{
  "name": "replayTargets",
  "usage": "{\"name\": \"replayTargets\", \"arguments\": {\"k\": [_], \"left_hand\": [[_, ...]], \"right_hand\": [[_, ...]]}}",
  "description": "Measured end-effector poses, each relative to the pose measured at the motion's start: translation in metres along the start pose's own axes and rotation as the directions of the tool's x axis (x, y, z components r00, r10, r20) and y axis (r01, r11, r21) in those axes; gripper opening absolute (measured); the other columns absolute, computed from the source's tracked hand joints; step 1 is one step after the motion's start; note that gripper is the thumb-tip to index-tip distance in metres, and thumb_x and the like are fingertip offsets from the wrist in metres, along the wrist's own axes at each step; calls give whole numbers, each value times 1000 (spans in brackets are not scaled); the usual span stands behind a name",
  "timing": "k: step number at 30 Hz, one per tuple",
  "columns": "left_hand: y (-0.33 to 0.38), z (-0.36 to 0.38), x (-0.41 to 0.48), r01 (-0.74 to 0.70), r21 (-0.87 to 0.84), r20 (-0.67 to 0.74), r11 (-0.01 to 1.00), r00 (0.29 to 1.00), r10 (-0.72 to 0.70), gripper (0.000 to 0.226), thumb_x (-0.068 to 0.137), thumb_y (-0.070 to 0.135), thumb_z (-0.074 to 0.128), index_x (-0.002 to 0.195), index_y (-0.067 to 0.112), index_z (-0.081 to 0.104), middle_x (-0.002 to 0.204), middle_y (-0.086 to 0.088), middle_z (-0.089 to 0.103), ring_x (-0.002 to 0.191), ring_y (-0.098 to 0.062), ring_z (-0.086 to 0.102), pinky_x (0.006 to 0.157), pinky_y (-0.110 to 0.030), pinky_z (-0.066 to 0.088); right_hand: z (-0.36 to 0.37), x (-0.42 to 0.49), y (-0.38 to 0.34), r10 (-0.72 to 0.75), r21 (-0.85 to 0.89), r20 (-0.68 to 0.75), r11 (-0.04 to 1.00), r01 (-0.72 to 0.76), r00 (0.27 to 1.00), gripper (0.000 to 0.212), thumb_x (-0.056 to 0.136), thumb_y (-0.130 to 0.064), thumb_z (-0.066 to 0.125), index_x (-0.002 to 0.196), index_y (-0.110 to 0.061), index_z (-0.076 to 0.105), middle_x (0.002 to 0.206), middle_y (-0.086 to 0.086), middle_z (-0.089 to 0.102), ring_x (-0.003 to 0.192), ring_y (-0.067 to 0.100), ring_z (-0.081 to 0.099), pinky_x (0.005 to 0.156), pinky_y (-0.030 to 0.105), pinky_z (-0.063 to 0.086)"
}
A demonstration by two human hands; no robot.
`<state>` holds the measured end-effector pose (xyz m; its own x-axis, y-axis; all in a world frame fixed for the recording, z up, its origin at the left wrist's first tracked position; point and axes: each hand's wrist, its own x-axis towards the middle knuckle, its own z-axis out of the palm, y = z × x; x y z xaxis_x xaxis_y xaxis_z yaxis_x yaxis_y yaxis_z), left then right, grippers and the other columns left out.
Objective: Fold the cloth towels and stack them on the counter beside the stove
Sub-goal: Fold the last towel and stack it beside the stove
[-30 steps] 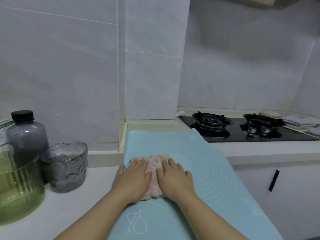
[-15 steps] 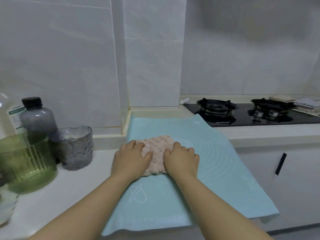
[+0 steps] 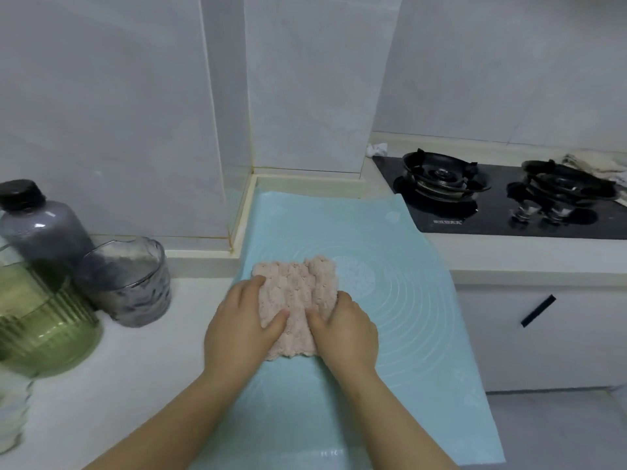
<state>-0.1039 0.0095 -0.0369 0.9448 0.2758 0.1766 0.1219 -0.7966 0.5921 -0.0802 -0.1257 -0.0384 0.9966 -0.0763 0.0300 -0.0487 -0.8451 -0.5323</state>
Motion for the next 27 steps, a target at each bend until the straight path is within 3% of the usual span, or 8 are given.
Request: {"name": "replayTargets", "arguments": {"k": [5, 8, 10, 13, 16, 19, 22, 27], "left_hand": [[12, -21, 11, 312, -125, 261, 942, 926, -272, 87, 74, 35, 74, 142, 16, 24, 134, -12, 40, 116, -29, 50, 88, -33, 43], [14, -32, 19, 493, -274, 445, 826, 826, -346, 70, 72, 24, 79, 127, 9, 38, 124, -12, 55, 104, -27, 56, 83, -32, 48], [20, -39, 18, 572, -399, 524, 717, 784, -333, 65, 75, 16, 77, 127, 6, 40, 126, -12, 55, 96, -23, 56, 78, -31, 49], [28, -41, 19, 585, -523, 557, 621, 785, -271, 82, 80, 18, 73, 145, 18, 22, 139, -9, 46, 110, -25, 55, 86, -35, 50], [43, -37, 20, 582, -591, 617, 558, 772, -152, 87, 83, 17, 69, 144, 43, 13, 145, -7, 40, 119, -28, 54, 99, -44, 46], [69, -28, 17, 557, -611, 688, 563, 725, 30, 70, 84, 7, 66, 136, 42, 34, 137, 0, 45, 118, -23, 55, 101, -42, 45], [106, -9, 15, 470, -606, 677, 643, 729, 105, 34, 83, 6, 67, 106, 31, 64, 132, 1, 51, 117, -19, 54, 103, -37, 43], [197, 44, 12, 349, -607, 594, 714, 796, 115, 16, 90, 8, 58, 92, 22, 66, 112, 4, 56, 109, -12, 47, 85, -23, 35]], "right_hand": [[-22, -7, -6, 98, 119, 252, 984, -131, 963, 30, 86, -42, 55, 102, -16, 50, 101, -1, 61, 94, 21, 58, 82, 34, 45], [-33, -15, -12, 166, 323, 310, 908, -268, 936, 17, 84, -30, 62, 88, -20, 48, 90, -3, 59, 84, 16, 58, 75, 31, 48], [-44, -21, -13, 207, 496, 344, 789, -364, 916, 15, 84, -23, 63, 92, -19, 51, 92, -3, 60, 81, 10, 58, 65, 22, 49], [-61, -28, -7, 225, 687, 426, 550, -475, 876, 25, 87, -22, 63, 109, -12, 56, 103, 0, 66, 91, 12, 64, 72, 21, 52], [-77, -32, 7, 266, 758, 421, 422, -498, 867, 28, 89, -26, 60, 113, -11, 60, 107, 4, 69, 97, 18, 67, 86, 31, 54], [-97, -30, 26, 355, 802, 403, 308, -513, 843, 25, 92, -26, 56, 108, -8, 64, 100, 7, 73, 91, 21, 69, 76, 31, 55], [-126, -27, 52, 395, 827, 387, 250, -503, 833, 25, 94, -27, 54, 103, -8, 67, 92, 7, 74, 80, 20, 70, 64, 26, 52], [-182, -13, 121, 436, 850, 370, 198, -488, 820, 25, 94, -29, 54, 99, -9, 66, 81, 5, 72, 65, 17, 63, 53, 21, 46]]}}
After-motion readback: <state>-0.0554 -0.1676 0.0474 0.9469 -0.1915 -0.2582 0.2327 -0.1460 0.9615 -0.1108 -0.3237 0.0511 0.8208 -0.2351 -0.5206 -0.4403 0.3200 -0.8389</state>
